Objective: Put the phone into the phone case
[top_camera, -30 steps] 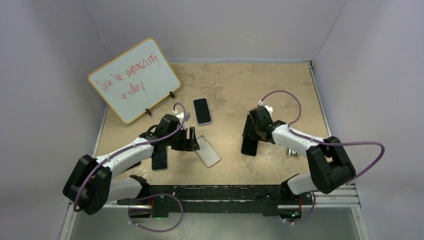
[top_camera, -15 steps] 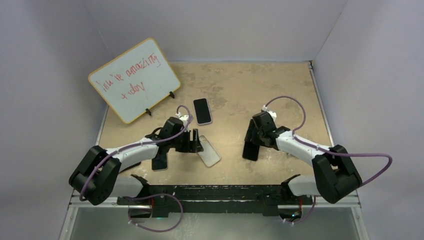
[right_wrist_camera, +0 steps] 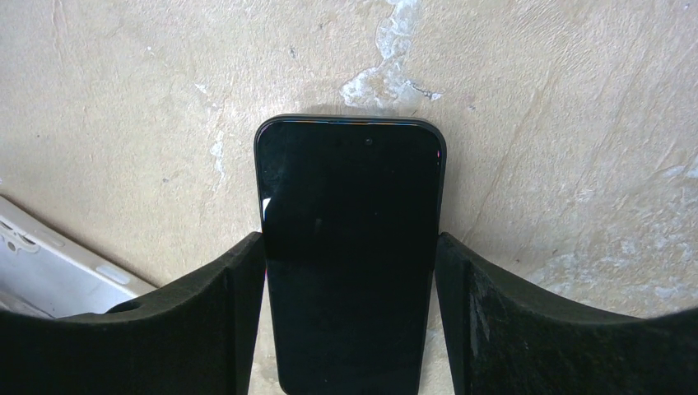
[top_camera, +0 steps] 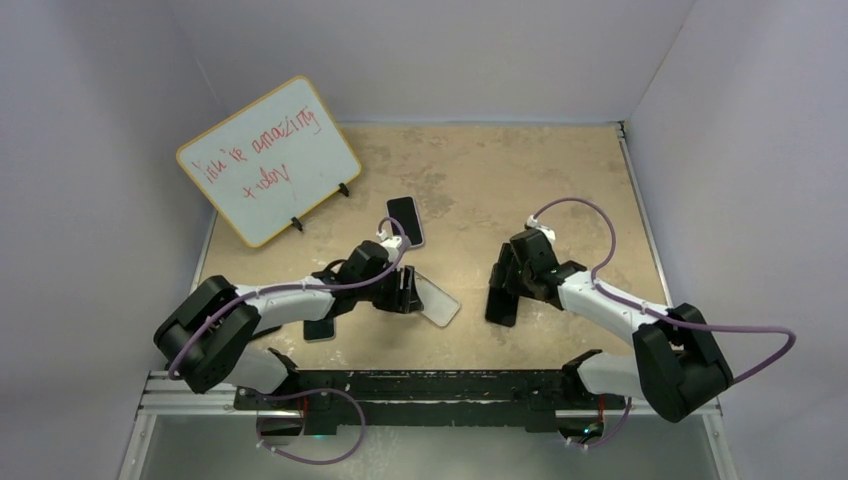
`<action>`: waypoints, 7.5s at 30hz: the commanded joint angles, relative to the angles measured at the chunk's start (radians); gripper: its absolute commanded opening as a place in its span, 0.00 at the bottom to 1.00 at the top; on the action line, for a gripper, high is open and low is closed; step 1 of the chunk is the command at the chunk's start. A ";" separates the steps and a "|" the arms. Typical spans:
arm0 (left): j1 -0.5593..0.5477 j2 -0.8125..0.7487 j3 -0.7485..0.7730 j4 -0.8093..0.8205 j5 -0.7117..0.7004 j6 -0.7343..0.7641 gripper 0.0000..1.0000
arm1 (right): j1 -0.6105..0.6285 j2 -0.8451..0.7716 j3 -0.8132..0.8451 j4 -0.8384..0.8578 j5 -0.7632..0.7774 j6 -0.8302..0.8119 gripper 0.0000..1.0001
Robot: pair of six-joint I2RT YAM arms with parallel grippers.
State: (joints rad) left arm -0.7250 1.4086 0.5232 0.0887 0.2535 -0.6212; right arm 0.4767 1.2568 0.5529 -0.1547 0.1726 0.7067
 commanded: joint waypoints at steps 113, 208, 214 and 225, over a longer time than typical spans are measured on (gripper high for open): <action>-0.027 0.362 0.352 0.108 0.044 0.164 0.17 | 0.319 -0.083 0.001 0.151 0.144 -0.096 0.41; 0.143 0.319 0.409 0.014 0.091 -0.032 0.26 | 0.464 0.203 0.161 0.094 0.201 0.027 0.64; 0.144 0.271 0.396 -0.037 0.067 0.002 0.37 | 0.464 0.160 0.209 0.008 0.151 0.036 0.88; 0.122 0.224 0.340 -0.061 0.135 0.010 0.41 | 0.447 0.044 0.183 -0.016 0.124 0.007 0.90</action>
State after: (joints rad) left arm -0.5865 1.6730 0.8993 0.0357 0.3527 -0.6338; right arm 0.9348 1.3380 0.7288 -0.1364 0.3065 0.7235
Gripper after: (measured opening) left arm 0.413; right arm 0.930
